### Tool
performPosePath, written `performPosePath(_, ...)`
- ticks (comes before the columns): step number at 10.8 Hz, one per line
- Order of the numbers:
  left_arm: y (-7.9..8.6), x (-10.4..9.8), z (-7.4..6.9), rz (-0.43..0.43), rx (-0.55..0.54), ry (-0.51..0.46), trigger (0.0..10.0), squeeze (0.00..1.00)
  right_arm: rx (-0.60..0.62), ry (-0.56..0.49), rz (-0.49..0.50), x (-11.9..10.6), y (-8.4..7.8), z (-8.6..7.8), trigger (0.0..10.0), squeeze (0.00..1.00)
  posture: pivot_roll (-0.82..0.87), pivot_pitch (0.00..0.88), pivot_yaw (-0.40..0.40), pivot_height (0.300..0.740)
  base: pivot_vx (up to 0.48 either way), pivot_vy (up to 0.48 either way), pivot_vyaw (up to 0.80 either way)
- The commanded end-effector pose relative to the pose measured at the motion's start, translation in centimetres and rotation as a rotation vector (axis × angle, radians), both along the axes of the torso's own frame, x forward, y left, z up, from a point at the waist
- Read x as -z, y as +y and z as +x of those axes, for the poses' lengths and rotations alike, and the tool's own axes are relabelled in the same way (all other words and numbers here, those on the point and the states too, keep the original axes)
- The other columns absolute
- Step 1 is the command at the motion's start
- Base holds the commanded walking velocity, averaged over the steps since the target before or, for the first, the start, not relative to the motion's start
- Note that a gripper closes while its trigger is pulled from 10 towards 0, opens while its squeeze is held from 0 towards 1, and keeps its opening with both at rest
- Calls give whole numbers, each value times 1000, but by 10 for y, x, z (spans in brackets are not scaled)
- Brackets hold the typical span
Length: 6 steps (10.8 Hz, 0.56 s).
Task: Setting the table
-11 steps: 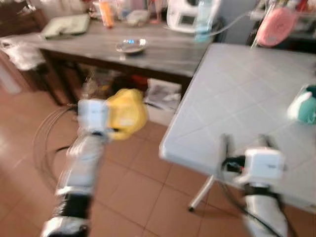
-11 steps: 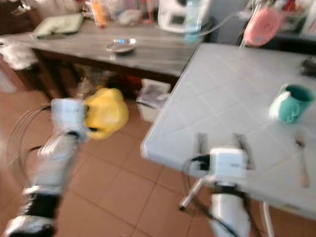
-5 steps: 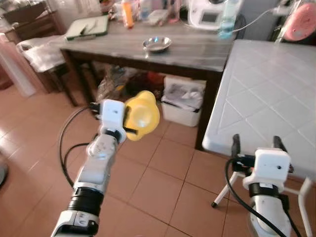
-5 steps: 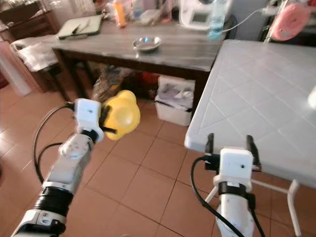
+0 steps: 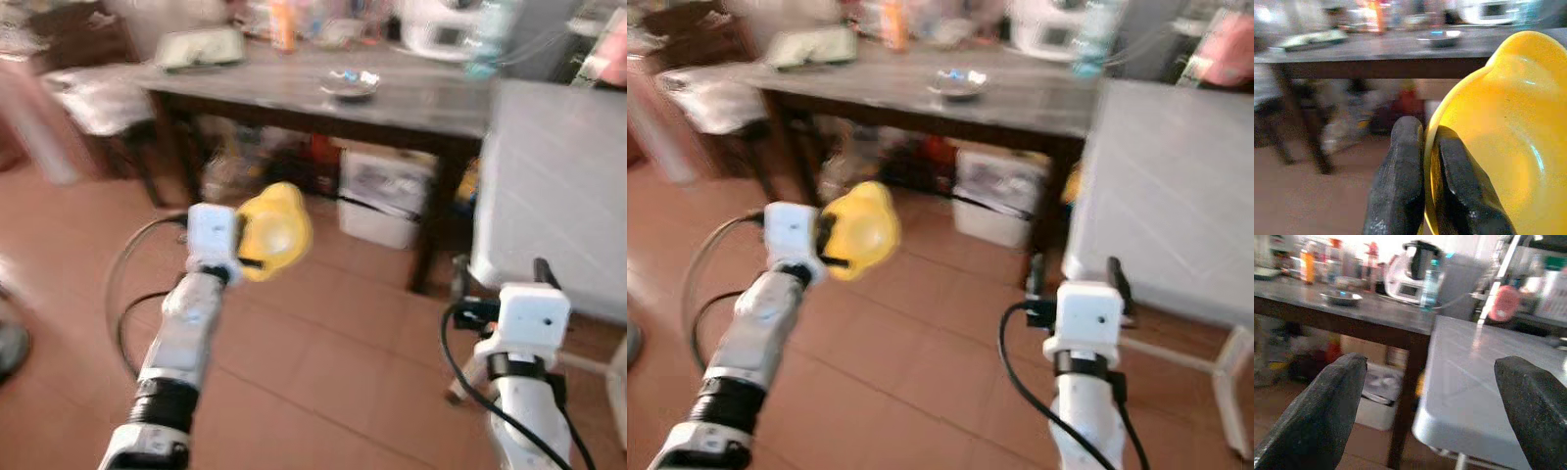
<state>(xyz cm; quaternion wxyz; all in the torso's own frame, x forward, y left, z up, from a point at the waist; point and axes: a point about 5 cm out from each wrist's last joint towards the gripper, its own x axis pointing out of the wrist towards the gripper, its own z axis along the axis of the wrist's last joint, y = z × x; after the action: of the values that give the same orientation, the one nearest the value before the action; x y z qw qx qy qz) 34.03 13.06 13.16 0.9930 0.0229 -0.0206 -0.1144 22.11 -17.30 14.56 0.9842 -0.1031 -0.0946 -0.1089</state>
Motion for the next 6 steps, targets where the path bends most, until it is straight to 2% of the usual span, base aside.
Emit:
performPosePath(1, 2, -7, 1, -8, 5, -29, 10000, 0, -8, 0, 4, 0, 0, 0, 10000, 0, 54, 40, 37, 740, 0, 0, 0)
performPosePath(6, -4, -9, 4, -26, 30, -34, 10000, 0, -7, -1, -5, 0, 0, -2, 10000, 0, 43, 43, 46, 740, 298, 0, 0)
